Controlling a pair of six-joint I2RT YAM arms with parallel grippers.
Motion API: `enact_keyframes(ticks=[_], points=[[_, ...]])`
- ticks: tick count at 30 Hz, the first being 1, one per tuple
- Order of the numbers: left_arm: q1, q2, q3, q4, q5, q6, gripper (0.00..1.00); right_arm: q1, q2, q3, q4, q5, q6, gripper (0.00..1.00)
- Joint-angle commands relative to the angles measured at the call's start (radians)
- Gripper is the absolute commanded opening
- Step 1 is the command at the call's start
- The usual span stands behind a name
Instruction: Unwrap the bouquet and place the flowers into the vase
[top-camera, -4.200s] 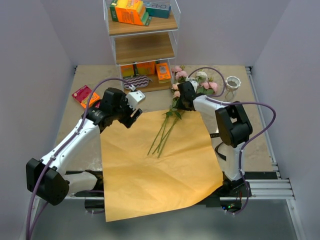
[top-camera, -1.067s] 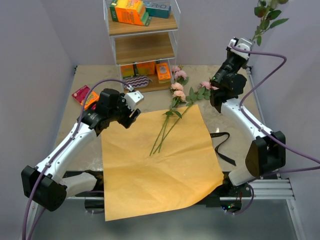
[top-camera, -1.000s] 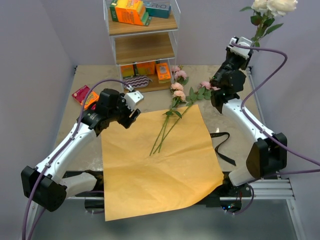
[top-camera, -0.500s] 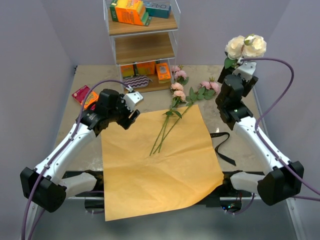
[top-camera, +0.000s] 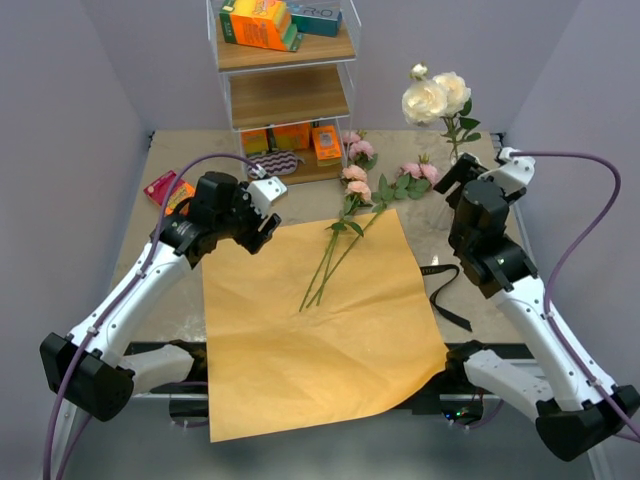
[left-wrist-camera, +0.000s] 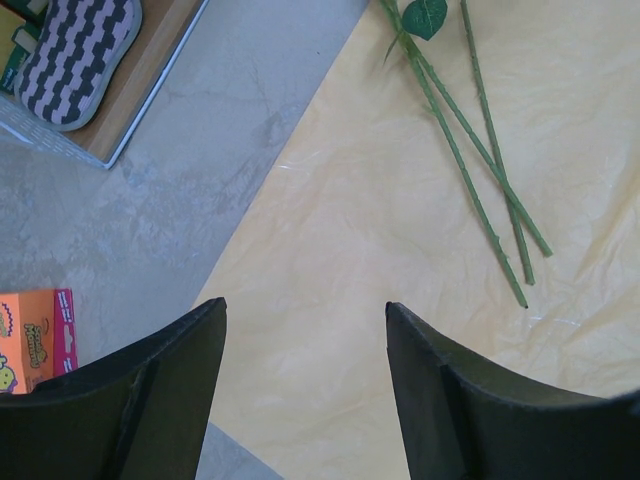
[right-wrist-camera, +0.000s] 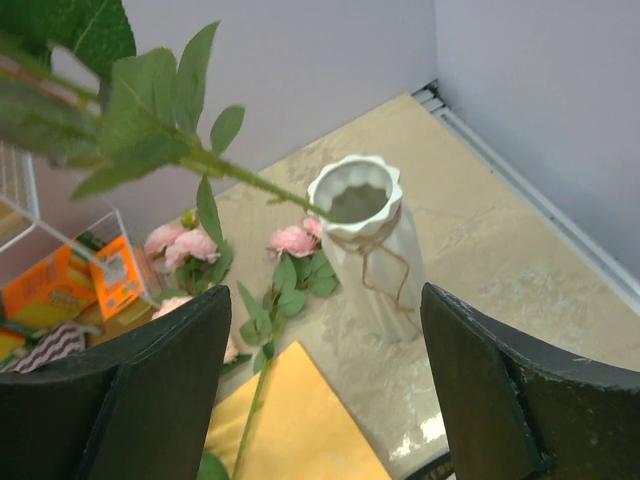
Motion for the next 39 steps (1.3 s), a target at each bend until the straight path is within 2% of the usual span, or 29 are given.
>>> enact_keyframes(ticks=[1, 4, 7, 11, 16, 20, 23, 29, 34, 39], points=[[0.005, 0.001, 0.041, 0.007, 0.008, -0.018, 0.69, 0.076, -0.075, -0.015, -0.113, 0.04, 0.11, 0.76], [0.005, 0.006, 0.046, 0.004, 0.006, -0.02, 0.69, 0.144, -0.124, -0.049, -0.153, 0.017, 0.156, 0.68], [0.007, 0.006, 0.051, 0.003, 0.006, -0.02, 0.69, 0.24, -0.106, -0.087, -0.216, 0.012, 0.231, 0.65], [0.005, 0.007, 0.051, 0.007, -0.001, -0.027, 0.69, 0.354, -0.04, -0.154, -0.225, 0.011, 0.343, 0.53], [0.005, 0.004, 0.041, 0.017, -0.013, -0.024, 0.7, 0.391, 0.124, -0.227, -0.133, -0.006, 0.438, 0.44], [0.005, -0.005, 0.032, 0.024, -0.015, -0.02, 0.7, 0.391, 0.288, -0.236, -0.047, 0.02, 0.521, 0.44], [0.005, -0.011, 0.026, 0.03, -0.023, -0.015, 0.7, 0.389, 0.478, -0.167, -0.027, 0.05, 0.561, 0.48], [0.005, -0.034, 0.017, 0.029, -0.027, -0.003, 0.7, 0.385, 0.83, 0.141, -0.234, 0.118, 0.703, 0.48], [0.005, -0.06, -0.012, 0.035, -0.035, 0.006, 0.72, 0.366, 0.894, 0.16, -0.15, 0.114, 0.695, 0.5], [0.005, -0.066, -0.026, 0.035, -0.043, 0.009, 0.72, 0.334, 0.976, 0.212, -0.191, 0.113, 0.725, 0.5]])
